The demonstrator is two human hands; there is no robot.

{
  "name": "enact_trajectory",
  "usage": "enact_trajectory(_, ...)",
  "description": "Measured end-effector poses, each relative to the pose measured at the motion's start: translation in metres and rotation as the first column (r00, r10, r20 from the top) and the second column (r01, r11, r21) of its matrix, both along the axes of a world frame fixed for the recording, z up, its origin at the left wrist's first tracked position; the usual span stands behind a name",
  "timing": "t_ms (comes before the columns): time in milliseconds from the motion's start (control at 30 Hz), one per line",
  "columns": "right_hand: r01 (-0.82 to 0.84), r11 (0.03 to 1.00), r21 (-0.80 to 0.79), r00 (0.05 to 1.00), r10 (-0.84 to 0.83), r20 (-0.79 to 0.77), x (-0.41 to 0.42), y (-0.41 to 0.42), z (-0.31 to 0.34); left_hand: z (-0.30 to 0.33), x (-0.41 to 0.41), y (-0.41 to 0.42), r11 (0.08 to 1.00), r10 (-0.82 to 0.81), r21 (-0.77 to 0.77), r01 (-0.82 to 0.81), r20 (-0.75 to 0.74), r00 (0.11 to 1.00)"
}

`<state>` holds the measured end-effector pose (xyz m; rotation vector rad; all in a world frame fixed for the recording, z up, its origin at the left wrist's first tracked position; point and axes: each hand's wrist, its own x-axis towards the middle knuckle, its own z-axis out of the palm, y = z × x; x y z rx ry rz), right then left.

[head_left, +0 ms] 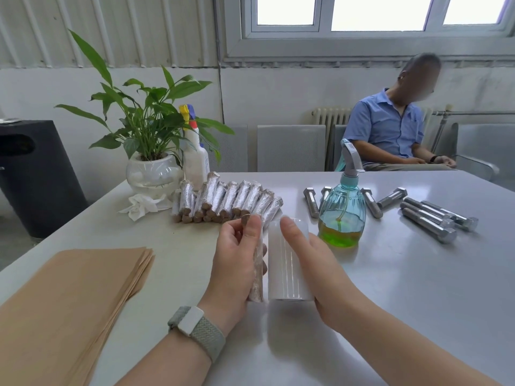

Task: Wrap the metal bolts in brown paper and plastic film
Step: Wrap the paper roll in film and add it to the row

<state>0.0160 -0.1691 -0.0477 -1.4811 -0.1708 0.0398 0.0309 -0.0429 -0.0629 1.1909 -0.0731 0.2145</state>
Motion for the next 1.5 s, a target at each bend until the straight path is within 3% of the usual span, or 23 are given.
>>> enact_trajectory(167, 0.171, 0.979, -0.114, 0.981, -0.159, 0.109, -0.004, 0.011, -0.008, 0.000, -0.005, -0.005, 0.999, 0.042, -0.013, -0.041, 0.040, 0.998)
enact_trajectory(333, 0.268, 0.953, -0.140, 0.963, -0.258, 0.081, -0.004, 0.013, -0.011, 0.000, -0.014, -0.009, 0.964, -0.207, -0.182, 0.194, -0.052, 0.977)
enact_trajectory(433, 0.322, 0.928, -0.185, 0.947, -0.314, 0.075, -0.003, 0.010, -0.012, -0.001, -0.010, -0.009, 0.962, -0.212, -0.198, 0.190, -0.096, 0.972)
enact_trajectory(567, 0.125, 0.992, 0.012, 0.985, -0.123, -0.119, -0.002, 0.002, -0.008, -0.003, -0.006, -0.011, 0.996, -0.085, -0.023, 0.084, -0.065, 0.994)
enact_trajectory(633, 0.013, 1.000, 0.001, 0.997, -0.013, -0.079, -0.003, 0.000, -0.006, -0.003, -0.005, -0.011, 0.996, -0.030, 0.089, 0.032, -0.028, 0.999)
enact_trajectory(767, 0.091, 0.993, -0.077, 0.995, -0.089, 0.036, -0.002, 0.003, -0.006, -0.003, 0.000, -0.005, 0.957, 0.077, 0.274, -0.095, 0.075, 0.994)
enact_trajectory(833, 0.115, 0.992, -0.059, 0.992, -0.112, 0.051, -0.001, 0.003, -0.005, -0.003, 0.000, -0.004, 0.945, 0.119, 0.292, -0.149, 0.117, 0.986)
enact_trajectory(967, 0.168, 0.980, -0.104, 0.979, -0.153, 0.136, -0.005, 0.008, -0.005, 0.000, -0.003, -0.006, 0.980, 0.104, 0.160, -0.118, 0.094, 0.990)
enact_trajectory(1133, 0.286, 0.939, -0.191, 0.954, -0.262, 0.142, -0.002, 0.007, -0.008, 0.003, -0.017, -0.014, 0.968, -0.200, -0.167, 0.189, -0.052, 0.978)
enact_trajectory(1233, 0.312, 0.928, -0.205, 0.950, -0.302, 0.080, 0.001, 0.004, -0.008, 0.002, -0.014, -0.017, 0.939, -0.264, -0.255, 0.230, -0.106, 0.959)
enact_trajectory(1300, 0.285, 0.951, -0.117, 0.957, -0.289, -0.014, 0.001, 0.003, -0.008, 0.002, -0.011, -0.016, 0.956, -0.231, -0.210, 0.203, -0.121, 0.965)
enact_trajectory(1400, 0.107, 0.994, -0.019, 0.981, -0.109, -0.159, 0.002, -0.002, -0.003, 0.000, -0.007, -0.012, 0.986, -0.155, -0.073, 0.149, -0.082, 0.985)
enact_trajectory(1500, -0.011, 0.997, -0.071, 0.997, 0.005, -0.082, 0.001, -0.005, 0.000, -0.003, -0.002, -0.005, 0.993, -0.073, 0.087, 0.075, -0.031, 0.997)
